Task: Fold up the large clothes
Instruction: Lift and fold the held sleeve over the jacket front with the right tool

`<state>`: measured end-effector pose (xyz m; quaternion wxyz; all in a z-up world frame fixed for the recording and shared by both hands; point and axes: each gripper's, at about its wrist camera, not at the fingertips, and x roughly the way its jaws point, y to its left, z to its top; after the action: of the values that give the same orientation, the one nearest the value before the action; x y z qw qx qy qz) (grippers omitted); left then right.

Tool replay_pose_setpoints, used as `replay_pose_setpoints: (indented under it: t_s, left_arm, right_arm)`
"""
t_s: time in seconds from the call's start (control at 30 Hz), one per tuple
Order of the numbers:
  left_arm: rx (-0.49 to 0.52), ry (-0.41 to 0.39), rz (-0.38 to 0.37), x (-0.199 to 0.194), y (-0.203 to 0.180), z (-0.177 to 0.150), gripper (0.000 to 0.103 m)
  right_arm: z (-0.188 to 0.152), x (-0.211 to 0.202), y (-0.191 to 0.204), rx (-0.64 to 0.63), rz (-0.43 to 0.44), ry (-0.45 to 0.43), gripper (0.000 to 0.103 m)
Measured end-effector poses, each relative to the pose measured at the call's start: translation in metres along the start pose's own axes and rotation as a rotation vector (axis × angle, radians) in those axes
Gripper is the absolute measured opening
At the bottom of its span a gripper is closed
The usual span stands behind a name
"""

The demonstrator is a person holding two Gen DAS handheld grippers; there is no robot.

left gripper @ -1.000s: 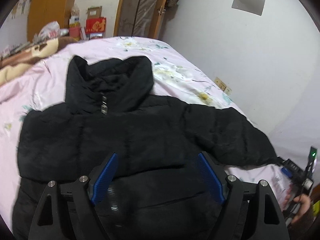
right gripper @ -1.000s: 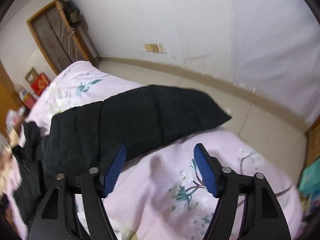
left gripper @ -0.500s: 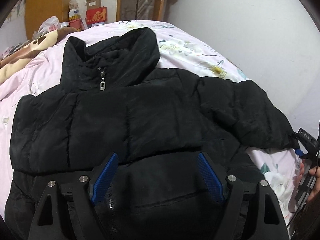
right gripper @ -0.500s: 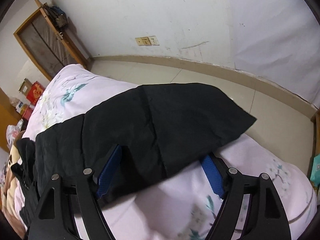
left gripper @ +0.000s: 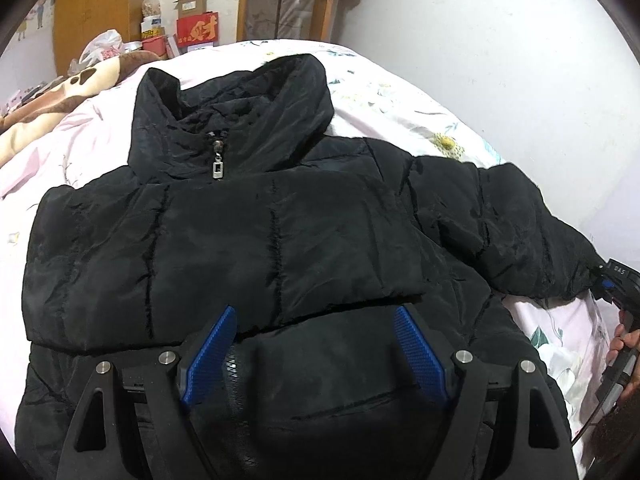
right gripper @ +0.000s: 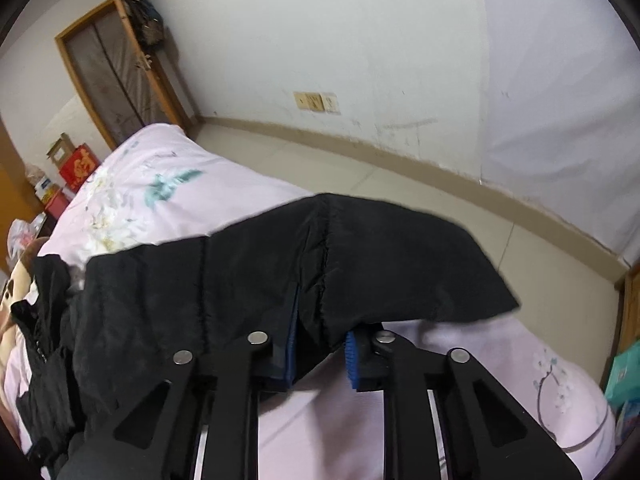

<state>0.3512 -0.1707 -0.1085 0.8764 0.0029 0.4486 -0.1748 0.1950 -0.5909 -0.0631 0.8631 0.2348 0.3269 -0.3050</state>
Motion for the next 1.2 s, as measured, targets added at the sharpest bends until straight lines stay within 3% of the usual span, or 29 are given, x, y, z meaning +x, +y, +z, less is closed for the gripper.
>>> replay_pose_setpoints:
  t_s: [0.2, 0.5, 0.9, 1.2]
  left_arm:
    - [-0.033, -0.029, -0.016, -0.016, 0.015, 0.003, 0.081]
    - [-0.120, -0.056, -0.038, -0.039, 0.051, 0.007, 0.081]
    - [-0.205, -0.113, -0.021, -0.066, 0.103, 0.006, 0.081]
    - [-0.257, -0.110, -0.027, -0.067, 0.139, -0.001, 0.081]
  right_arm:
    - [0.009, -0.036, 0.036, -0.084, 0.086, -0.089, 0.017]
    - [0.001, -0.076, 0.111, -0.258, 0.254, -0.127, 0.016]
    - [-0.058, -0.102, 0.226, -0.569, 0.389, -0.128, 0.015]
    - [-0.126, -0.084, 0.283, -0.776, 0.377, -0.081, 0.015]
